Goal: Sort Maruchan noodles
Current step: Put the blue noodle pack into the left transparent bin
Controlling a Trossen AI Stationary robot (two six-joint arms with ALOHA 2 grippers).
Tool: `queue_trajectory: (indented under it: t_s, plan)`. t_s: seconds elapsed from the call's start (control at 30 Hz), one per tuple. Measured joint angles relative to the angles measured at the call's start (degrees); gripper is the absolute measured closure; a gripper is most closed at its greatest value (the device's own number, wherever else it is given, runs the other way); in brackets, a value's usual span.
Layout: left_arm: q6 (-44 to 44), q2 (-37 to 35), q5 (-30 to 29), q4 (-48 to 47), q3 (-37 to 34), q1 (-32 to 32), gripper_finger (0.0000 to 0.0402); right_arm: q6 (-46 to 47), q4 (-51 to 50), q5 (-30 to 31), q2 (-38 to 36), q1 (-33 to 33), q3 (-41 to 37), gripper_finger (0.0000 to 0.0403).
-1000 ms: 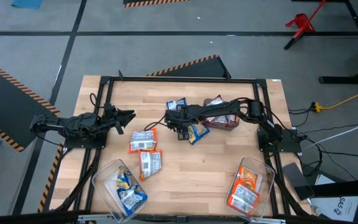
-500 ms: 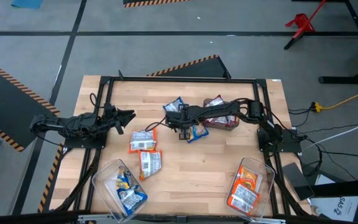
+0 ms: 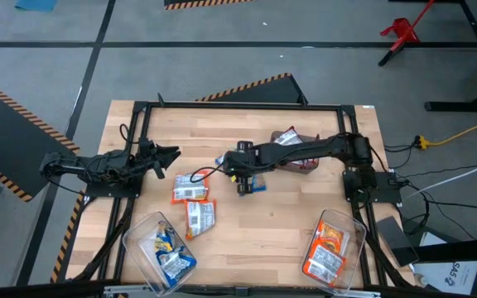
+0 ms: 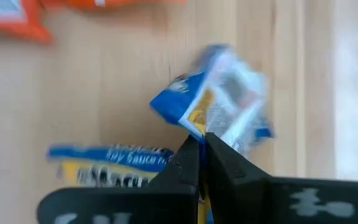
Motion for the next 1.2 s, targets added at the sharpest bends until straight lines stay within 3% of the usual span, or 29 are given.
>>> queue_trajectory:
  t_s: [0.27, 0.63, 1.0, 1.2]
  plan:
    - [0.04, 0.00, -0.02, 0.00, 0.00, 0.01, 0.0243, 1.06, 5.83, -0.12, -4.15, 3.74, 0.02, 0.0402]
    - [0.04, 0.02, -0.04, 0.00, 0.00, 0.01, 0.0243, 1.60, 11.27, 0.84, -4.39, 7.35, 0.05, 0.0403]
    - [0.02, 0.01, -0.02, 0.00, 0.00, 0.00, 0.0243, 8.99, -0.42, -3.03, -3.71, 11.03, -0.57, 0.0401]
    - [-0.18, 0.01, 0.00, 0.00, 0.00, 0.01, 0.0243, 10.98, -3.52, -8.10, -3.71, 11.32, -0.96, 0.0343]
